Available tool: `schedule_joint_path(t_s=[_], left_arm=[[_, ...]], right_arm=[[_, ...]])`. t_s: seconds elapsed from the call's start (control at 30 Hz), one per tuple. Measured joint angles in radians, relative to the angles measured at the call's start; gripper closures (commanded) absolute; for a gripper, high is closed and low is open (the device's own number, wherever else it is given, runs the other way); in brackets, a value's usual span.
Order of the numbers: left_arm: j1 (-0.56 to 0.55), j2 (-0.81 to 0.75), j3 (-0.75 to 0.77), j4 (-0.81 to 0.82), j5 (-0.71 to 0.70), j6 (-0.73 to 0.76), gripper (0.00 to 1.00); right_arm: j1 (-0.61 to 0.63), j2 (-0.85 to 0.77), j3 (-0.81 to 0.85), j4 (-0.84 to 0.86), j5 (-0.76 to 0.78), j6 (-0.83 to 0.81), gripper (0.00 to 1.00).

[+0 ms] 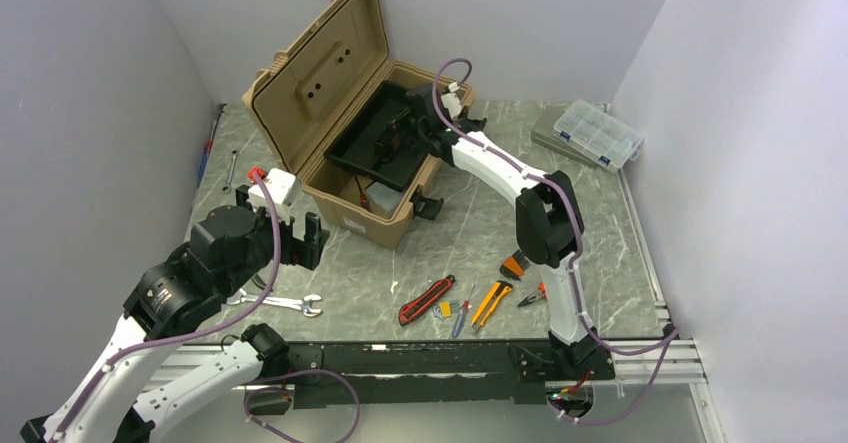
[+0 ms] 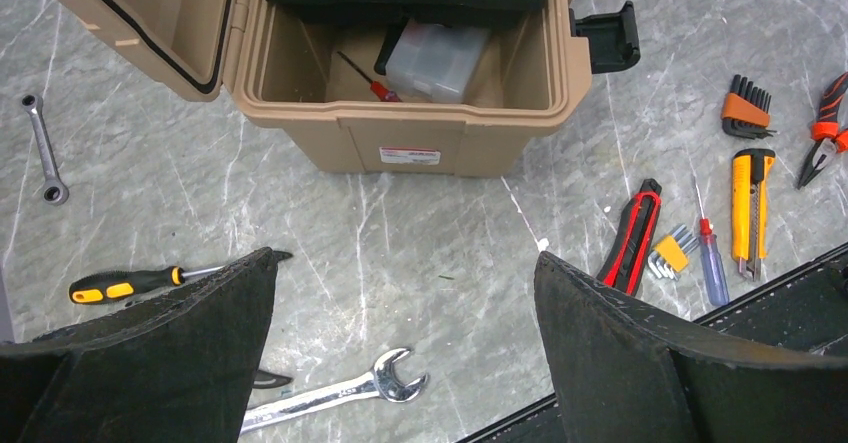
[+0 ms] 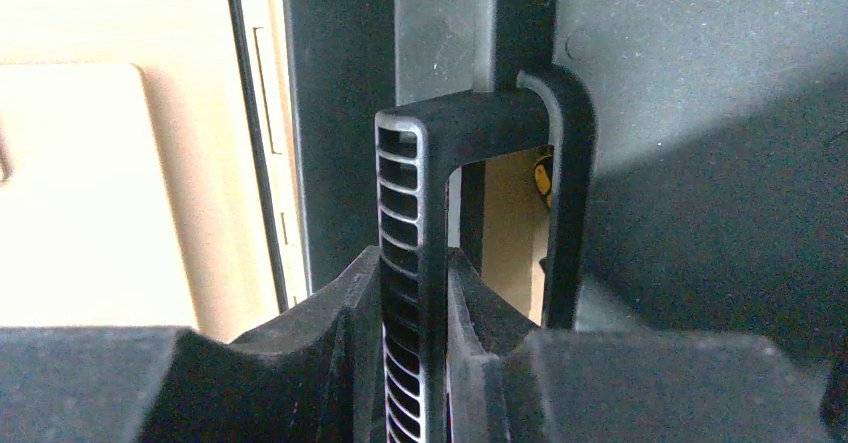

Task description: Pack the tool kit

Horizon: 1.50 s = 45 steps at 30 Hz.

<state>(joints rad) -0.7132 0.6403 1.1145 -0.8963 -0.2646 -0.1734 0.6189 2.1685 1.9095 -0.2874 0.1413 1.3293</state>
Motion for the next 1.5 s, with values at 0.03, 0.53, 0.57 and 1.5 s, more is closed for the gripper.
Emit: schedule_joint_path(t_s=[0.03, 0.53, 0.57, 1.5], left_arm=[[0.000, 0.000, 0.000, 0.000, 0.000, 0.000, 0.01], [0.000, 0.000, -0.011, 0.001, 0.001, 0.000, 0.01], [0.000, 0.000, -0.011, 0.001, 0.001, 0.000, 0.01], [0.000, 0.014, -0.011, -0.008, -0.003, 0.000, 0.01]], right_arm=[[0.002, -0.007, -0.017, 0.016, 0.011, -0.005, 1.00], [0.060, -0.121, -0.330, 0.358, 0.129, -0.028, 1.00], [0.066, -0.123, -0.329, 0.351, 0.145, -0.027, 1.00], [0.085, -0.319, -0.370, 0.104, 0.300, -0.092, 0.43]])
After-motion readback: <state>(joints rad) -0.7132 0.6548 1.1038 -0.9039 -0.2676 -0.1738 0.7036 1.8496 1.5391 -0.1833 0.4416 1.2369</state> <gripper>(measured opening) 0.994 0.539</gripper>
